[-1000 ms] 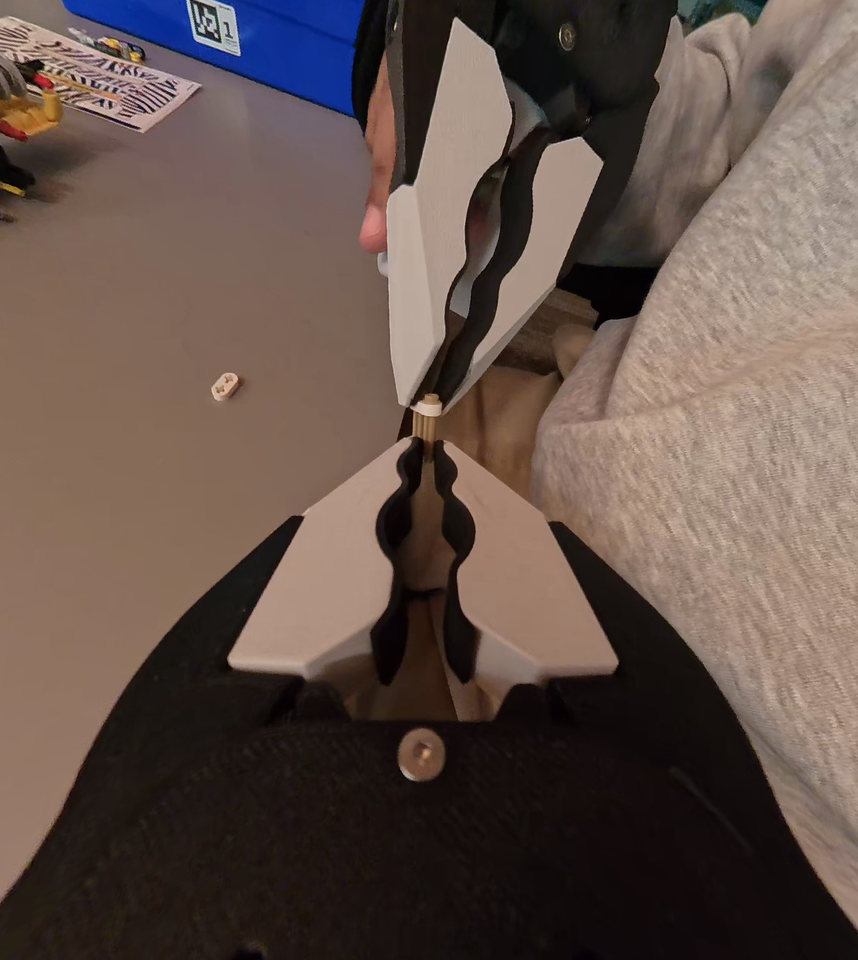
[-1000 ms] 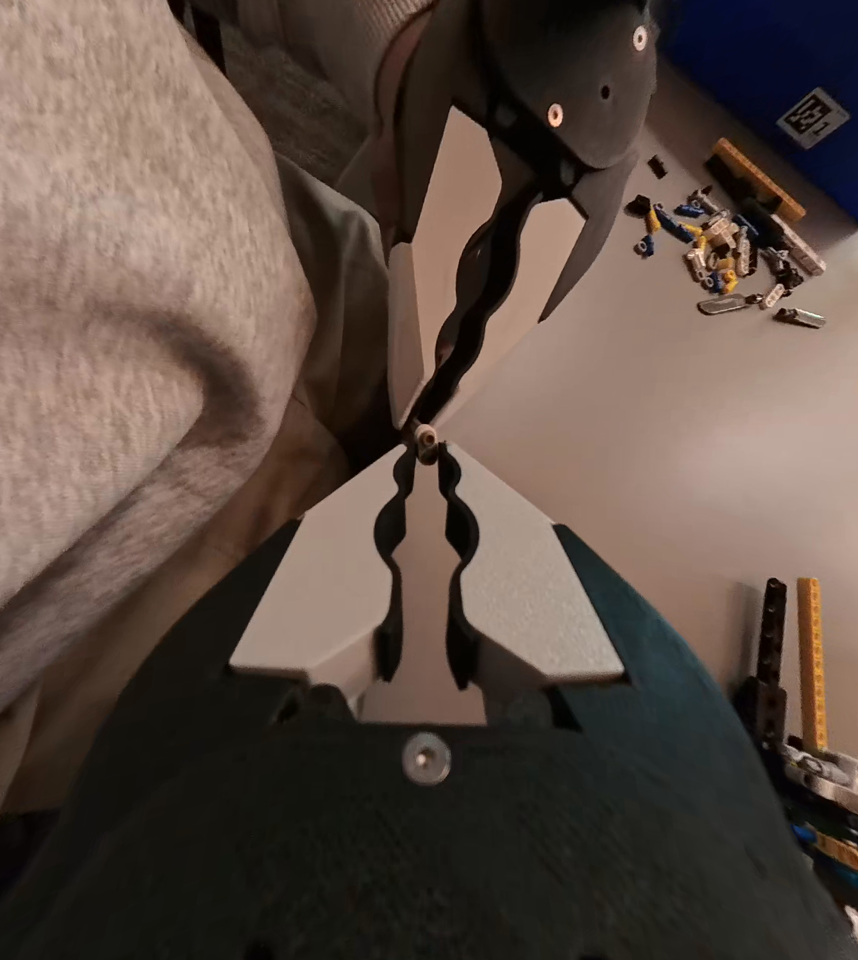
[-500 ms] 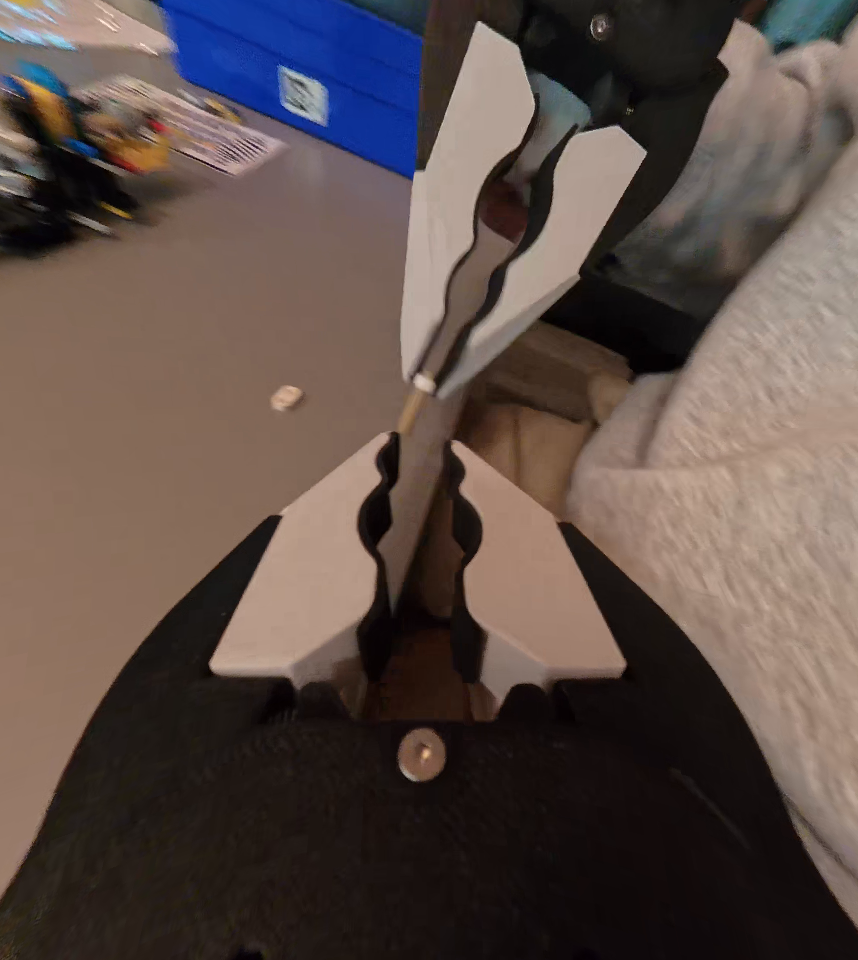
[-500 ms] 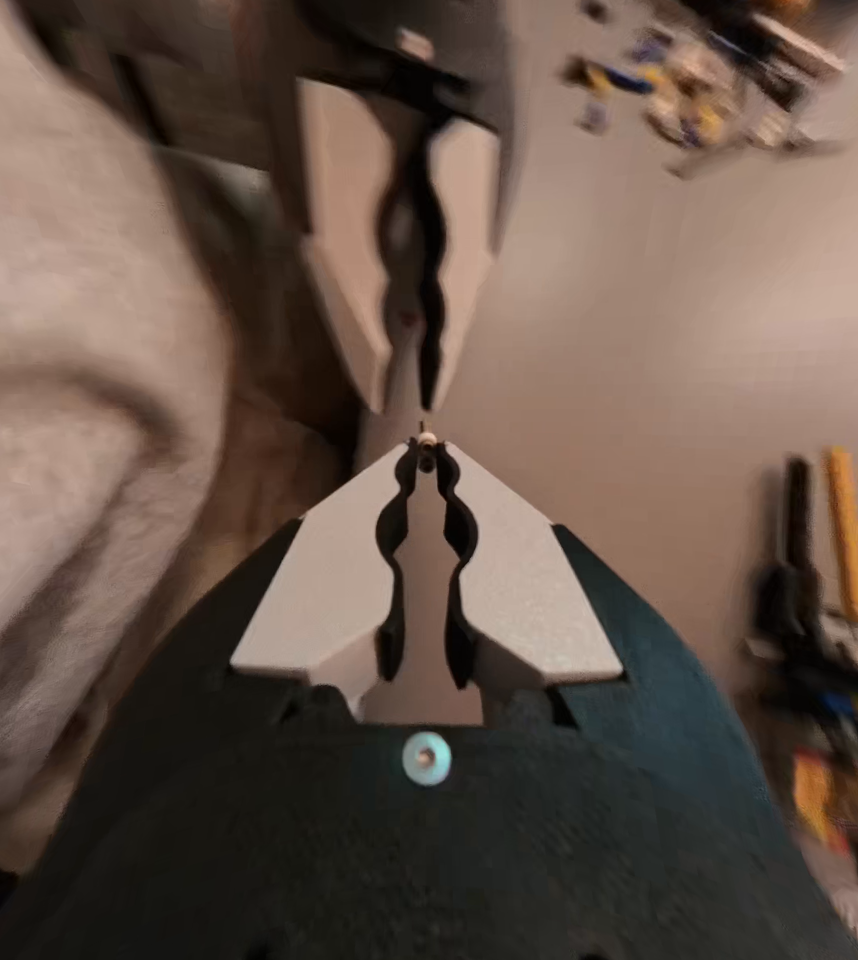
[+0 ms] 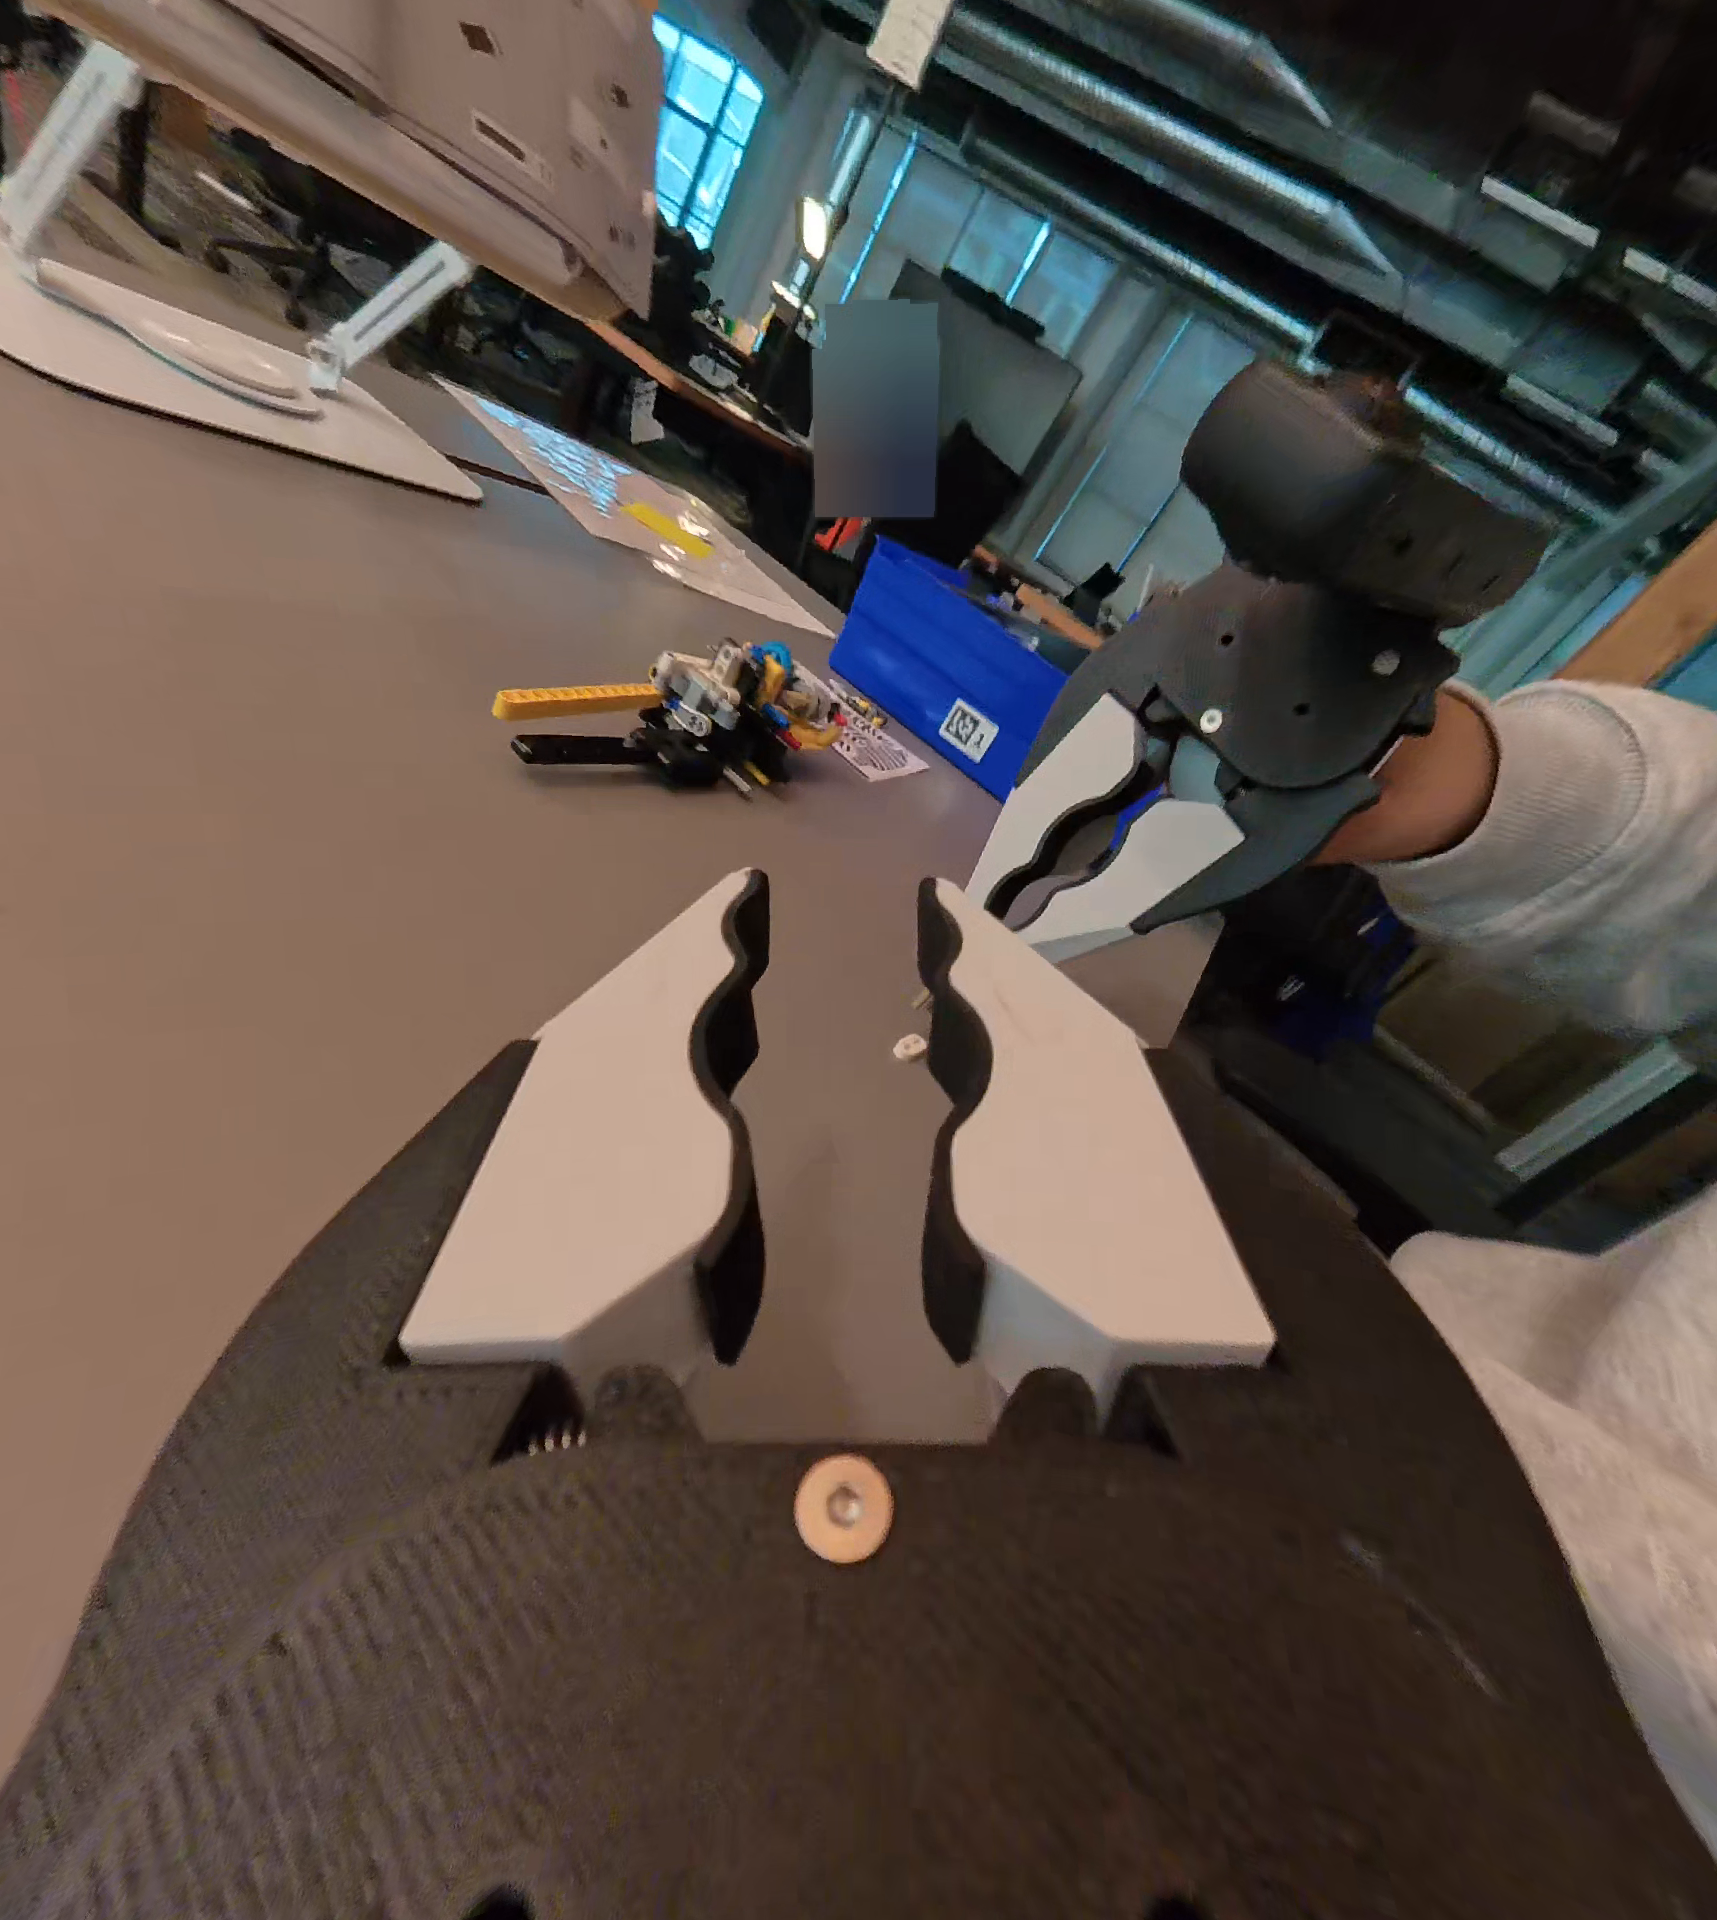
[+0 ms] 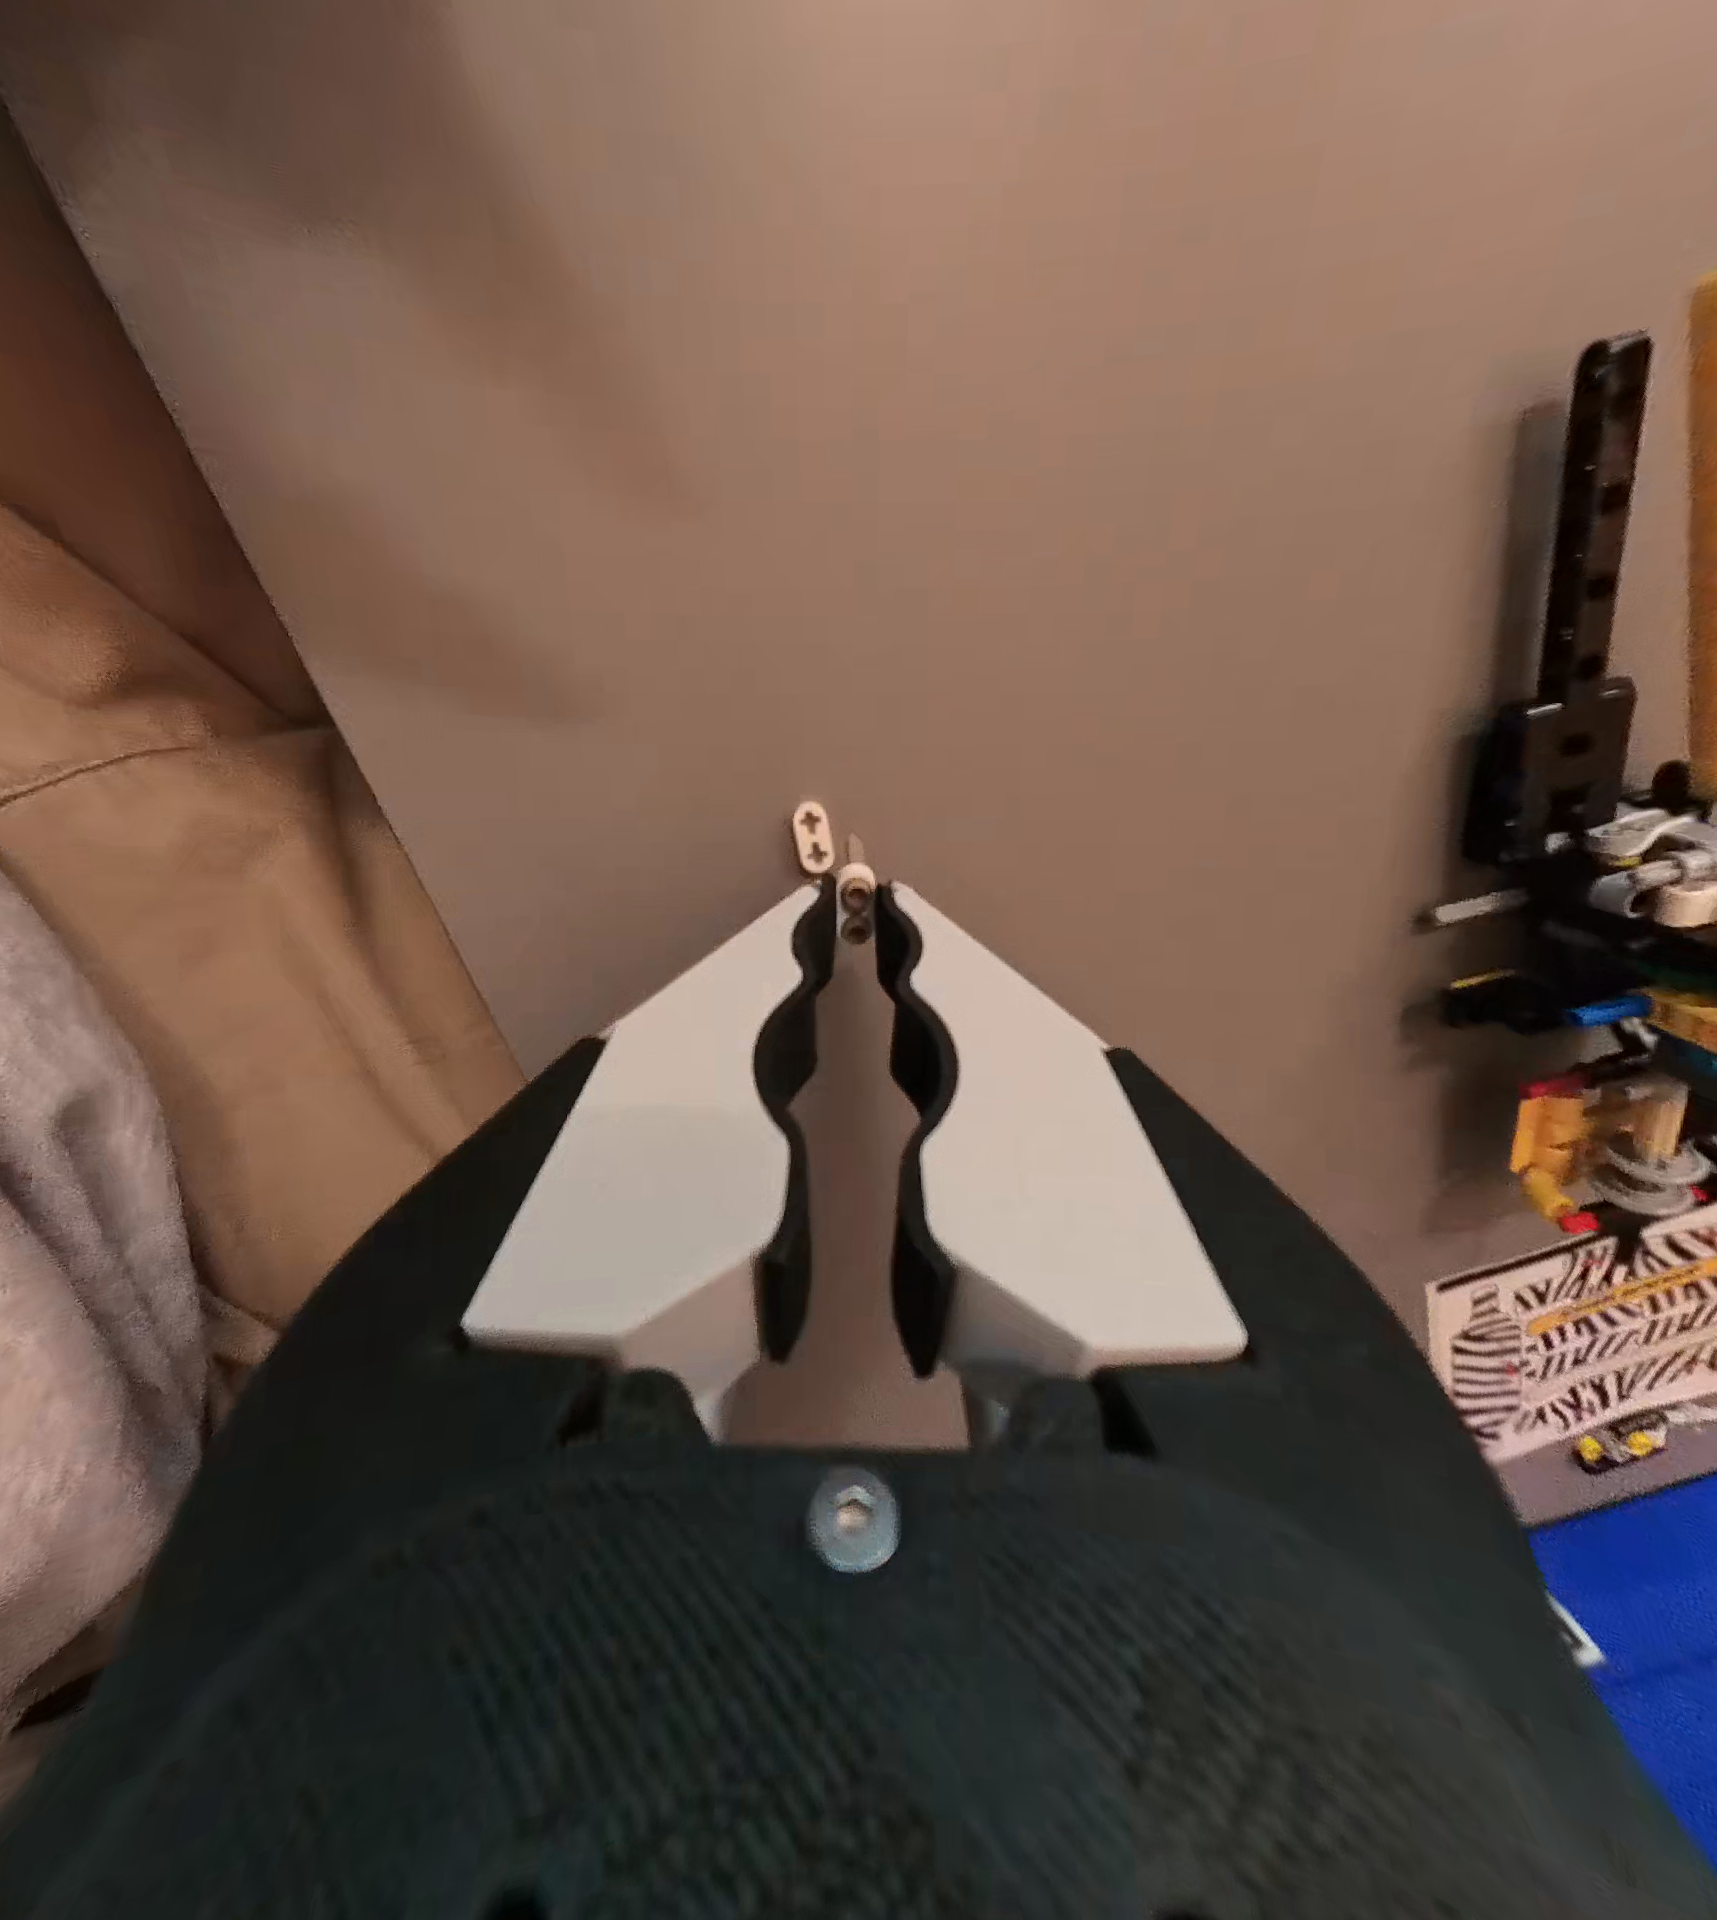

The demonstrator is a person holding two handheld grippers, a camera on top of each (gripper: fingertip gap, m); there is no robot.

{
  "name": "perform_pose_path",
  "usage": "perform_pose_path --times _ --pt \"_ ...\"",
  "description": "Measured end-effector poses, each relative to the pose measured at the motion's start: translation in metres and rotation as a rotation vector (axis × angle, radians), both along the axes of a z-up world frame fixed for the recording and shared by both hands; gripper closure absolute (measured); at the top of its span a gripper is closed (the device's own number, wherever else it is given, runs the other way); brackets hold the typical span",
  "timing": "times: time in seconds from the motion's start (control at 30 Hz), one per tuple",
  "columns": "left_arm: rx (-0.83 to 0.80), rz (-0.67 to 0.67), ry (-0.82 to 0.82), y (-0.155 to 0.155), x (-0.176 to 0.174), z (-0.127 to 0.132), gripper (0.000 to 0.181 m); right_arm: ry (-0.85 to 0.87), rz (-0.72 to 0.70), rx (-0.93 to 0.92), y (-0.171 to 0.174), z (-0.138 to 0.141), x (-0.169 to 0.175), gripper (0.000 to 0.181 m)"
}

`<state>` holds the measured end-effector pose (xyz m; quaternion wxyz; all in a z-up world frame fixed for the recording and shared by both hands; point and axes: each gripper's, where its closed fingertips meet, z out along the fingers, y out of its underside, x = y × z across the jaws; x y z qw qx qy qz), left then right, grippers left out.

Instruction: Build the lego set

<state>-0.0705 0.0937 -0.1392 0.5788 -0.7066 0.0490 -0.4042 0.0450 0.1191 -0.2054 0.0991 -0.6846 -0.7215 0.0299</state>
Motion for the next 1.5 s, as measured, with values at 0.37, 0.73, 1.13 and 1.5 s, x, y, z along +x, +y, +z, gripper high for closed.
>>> perform_pose_path --times 0.37,0.73,1.13,1.5 --pt "0.011 -0.039 -0.080 -0.003 0.004 0.007 0.158 -0.213 0.075 0.032 -0.004 -0.008 0.002 0.175" --pt "-0.003 -0.047 -0.097 -0.001 0.004 0.006 0.158 -0.218 0.130 0.042 -0.007 -0.011 -0.005 0.175" --pt "-0.006 -0.052 -0.090 -0.002 0.005 0.005 0.158 -0.213 0.123 0.043 -0.006 -0.012 -0.005 0.175" --pt "-0.008 -0.056 -0.086 -0.002 0.006 0.004 0.158 -0.206 0.123 0.028 -0.006 -0.013 -0.005 0.175"
